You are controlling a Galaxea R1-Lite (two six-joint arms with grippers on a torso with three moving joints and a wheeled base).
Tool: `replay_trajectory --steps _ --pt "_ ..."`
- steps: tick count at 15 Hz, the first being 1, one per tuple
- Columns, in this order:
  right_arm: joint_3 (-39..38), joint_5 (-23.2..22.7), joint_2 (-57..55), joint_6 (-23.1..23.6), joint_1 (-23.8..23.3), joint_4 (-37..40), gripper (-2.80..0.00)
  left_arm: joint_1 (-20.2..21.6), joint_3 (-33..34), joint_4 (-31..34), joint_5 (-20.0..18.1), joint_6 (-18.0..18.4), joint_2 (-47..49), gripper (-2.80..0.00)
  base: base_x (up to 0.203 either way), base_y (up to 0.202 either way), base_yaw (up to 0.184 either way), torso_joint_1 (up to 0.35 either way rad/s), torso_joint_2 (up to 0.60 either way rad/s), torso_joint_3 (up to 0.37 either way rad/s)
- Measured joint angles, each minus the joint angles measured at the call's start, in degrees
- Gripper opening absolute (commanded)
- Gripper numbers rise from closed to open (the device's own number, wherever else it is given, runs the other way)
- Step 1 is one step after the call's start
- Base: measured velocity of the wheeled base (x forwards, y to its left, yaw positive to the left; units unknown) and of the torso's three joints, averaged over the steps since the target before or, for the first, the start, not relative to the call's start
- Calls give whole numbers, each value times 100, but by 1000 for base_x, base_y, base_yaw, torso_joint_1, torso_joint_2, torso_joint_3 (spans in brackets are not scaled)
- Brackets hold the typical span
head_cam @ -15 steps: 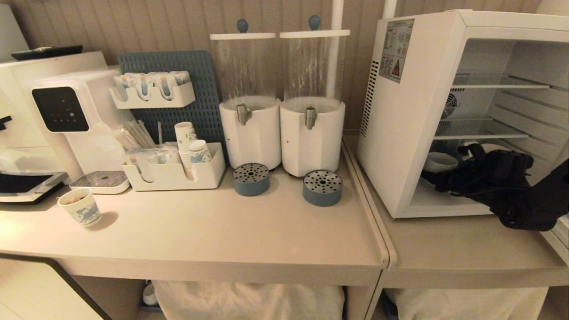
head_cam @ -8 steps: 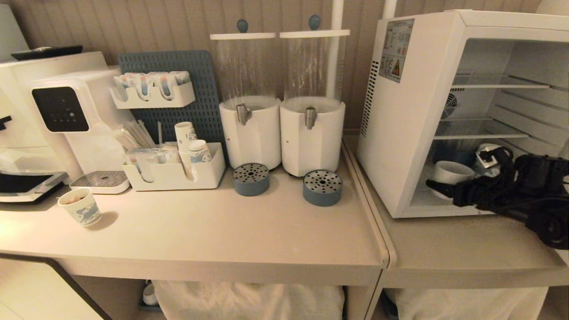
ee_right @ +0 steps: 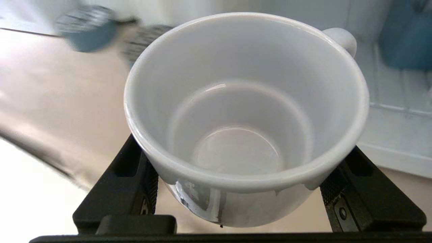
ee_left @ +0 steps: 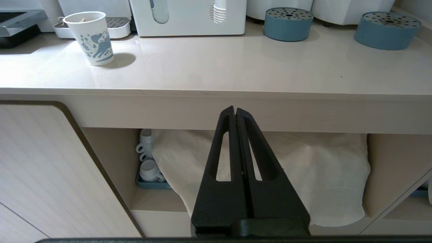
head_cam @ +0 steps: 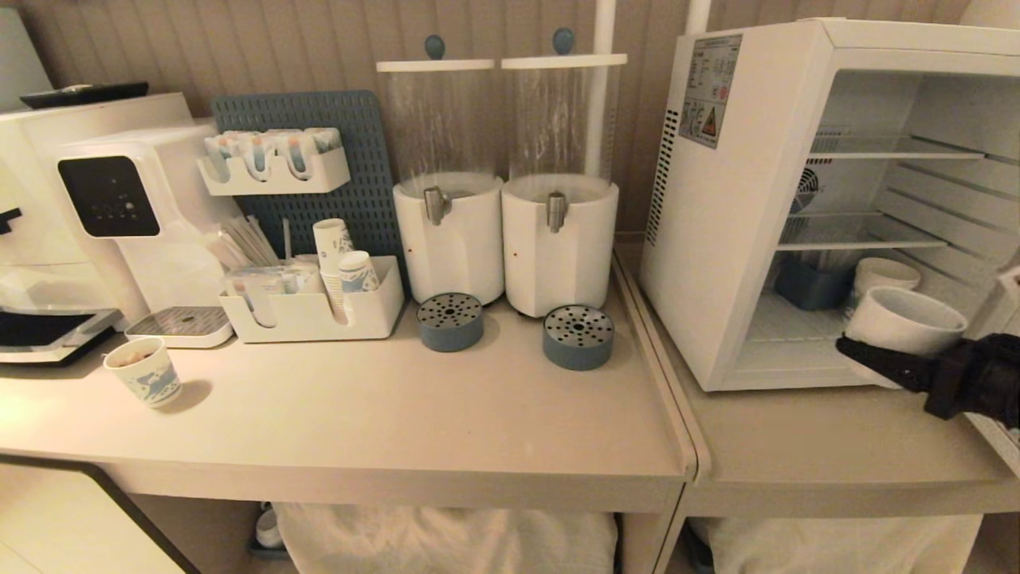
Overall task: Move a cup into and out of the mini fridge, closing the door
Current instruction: Take the ceramic cup out of the freezer, then place the ceramic cup on the table
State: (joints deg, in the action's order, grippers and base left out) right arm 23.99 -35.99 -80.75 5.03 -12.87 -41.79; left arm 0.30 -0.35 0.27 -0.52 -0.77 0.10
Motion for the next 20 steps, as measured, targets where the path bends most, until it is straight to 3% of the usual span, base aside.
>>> replay_trajectory --steps 5,8,11,12,14,18,20 --pt "40 -392 3151 17 -10 2814 -280 0 1 6 0 2 0 -280 0 0 0 0 0 0" --pt "428 -490 4876 174 223 4934 -280 0 1 9 0 -27 0 -280 0 0 0 0 0 0" --pt "573 -109 5984 315 563 6668 -280 2 0 6 0 -38 0 -280 0 0 0 0 0 0" --pt "524 81 6171 317 616 6917 -280 0 2 9 1 -39 0 -280 0 0 0 0 0 0" --pt "506 -136 6373 285 660 7017 -280 2 0 6 0 -35 0 -280 0 0 0 0 0 0" --pt "1120 -1323 6501 -21 825 7836 -280 0 1 11 1 -35 0 -280 0 0 0 0 0 0" --pt "1231 -1169 6501 -123 1340 8043 -280 -1 0 11 0 -33 0 -280 0 0 0 0 0 0"
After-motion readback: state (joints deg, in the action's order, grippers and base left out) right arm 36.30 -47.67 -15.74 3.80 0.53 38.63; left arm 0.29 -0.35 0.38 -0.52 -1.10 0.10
